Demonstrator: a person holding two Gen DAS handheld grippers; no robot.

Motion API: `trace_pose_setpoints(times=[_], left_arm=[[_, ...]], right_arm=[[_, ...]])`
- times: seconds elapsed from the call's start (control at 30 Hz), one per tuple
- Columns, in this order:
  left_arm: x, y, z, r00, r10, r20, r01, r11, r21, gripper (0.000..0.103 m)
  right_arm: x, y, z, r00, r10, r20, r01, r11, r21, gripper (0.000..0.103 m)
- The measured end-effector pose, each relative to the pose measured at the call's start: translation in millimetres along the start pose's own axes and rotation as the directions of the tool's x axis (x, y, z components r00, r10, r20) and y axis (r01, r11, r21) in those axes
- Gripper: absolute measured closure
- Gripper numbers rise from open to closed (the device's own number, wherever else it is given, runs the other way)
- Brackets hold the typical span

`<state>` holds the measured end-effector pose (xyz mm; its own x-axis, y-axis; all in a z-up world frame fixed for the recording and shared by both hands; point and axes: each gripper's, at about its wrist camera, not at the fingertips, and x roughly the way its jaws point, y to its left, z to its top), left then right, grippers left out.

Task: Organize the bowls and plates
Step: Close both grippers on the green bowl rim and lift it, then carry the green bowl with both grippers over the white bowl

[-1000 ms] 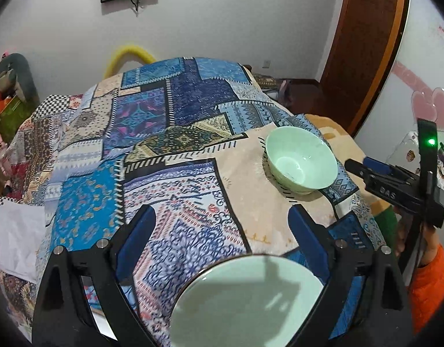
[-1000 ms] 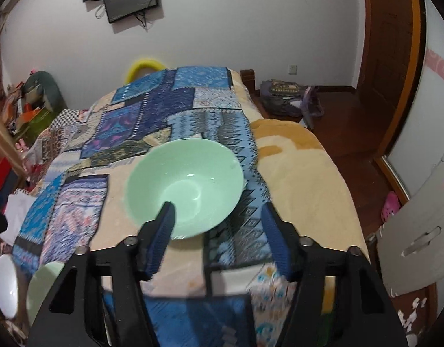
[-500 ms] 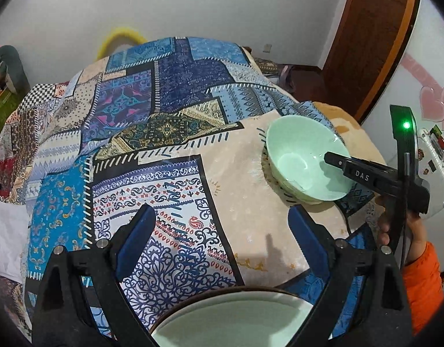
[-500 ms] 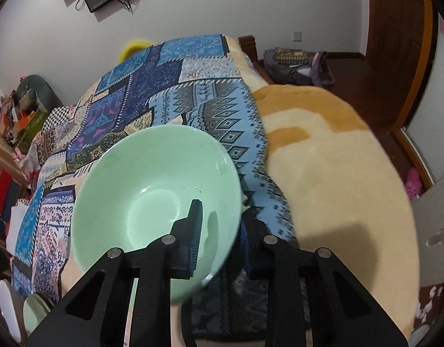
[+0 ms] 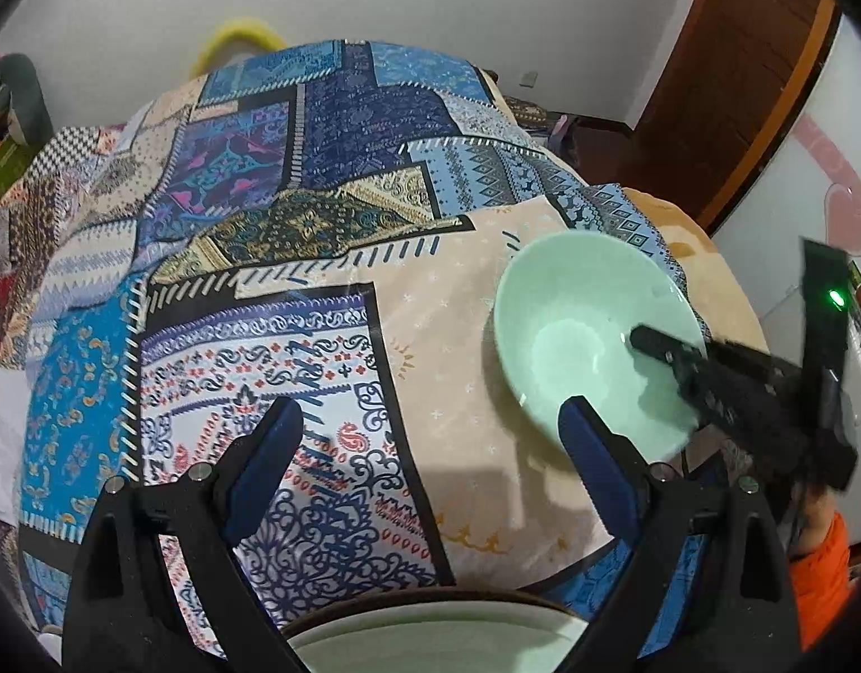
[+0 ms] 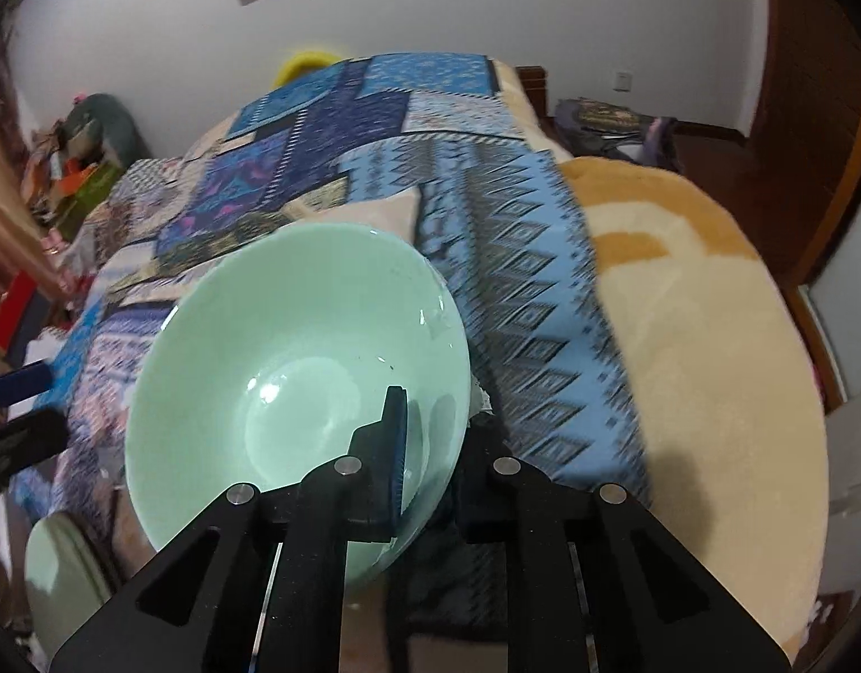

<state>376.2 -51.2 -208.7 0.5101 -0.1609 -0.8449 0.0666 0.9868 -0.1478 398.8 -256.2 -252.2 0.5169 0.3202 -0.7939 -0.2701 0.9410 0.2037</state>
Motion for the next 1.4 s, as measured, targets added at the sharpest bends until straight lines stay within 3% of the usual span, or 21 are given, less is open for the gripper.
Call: trace_pose_setpoints(times=[0.2,0.27,0.43,0.7,0.9,1.1,1.4], left_arm=[[20,-5,-6,0.997,-0.016,-0.069,0.016,1.0,-0.003,0.034],[25,-9,-10,0.996,-0.021,-0.089,0.022,1.0,0.013,0.045],[42,-18,-16,0.985,-0.05,-0.164,0.055,0.998,0.03,0.063],[55,-29,-11,0.982,-0.035,-0.188,0.045,0.998,0.05,0.066],[60,-38,-8,0.984,-0.028,-0.173,0.044,0.995,0.09,0.083],[61,-35,-8,0.987,-0.045,-0.156,0.058,0.995,0.08,0.083],[25,-36,-18,0.993,-0.044,-0.108,0.054,0.995,0.087,0.083]], right_arm=[[-9,9,-16,0.997,0.069,-0.029,-0.069,0.998,-0.01,0.091],[-11,13,-20,0.998,0.064,-0.027,-0.065,0.998,-0.016,0.09],[-12,18,-27,0.999,0.041,-0.032,-0.042,0.999,-0.033,0.084],[-7,13,-24,0.999,0.03,-0.027,-0.03,1.0,0.005,0.082],[-3,16,-28,0.998,0.055,-0.029,-0.054,0.998,0.016,0.087],[-8,16,-29,0.999,0.046,-0.024,-0.045,0.999,0.025,0.089],[-32,29,-32,0.999,0.043,0.01,-0.043,0.999,0.003,0.089]])
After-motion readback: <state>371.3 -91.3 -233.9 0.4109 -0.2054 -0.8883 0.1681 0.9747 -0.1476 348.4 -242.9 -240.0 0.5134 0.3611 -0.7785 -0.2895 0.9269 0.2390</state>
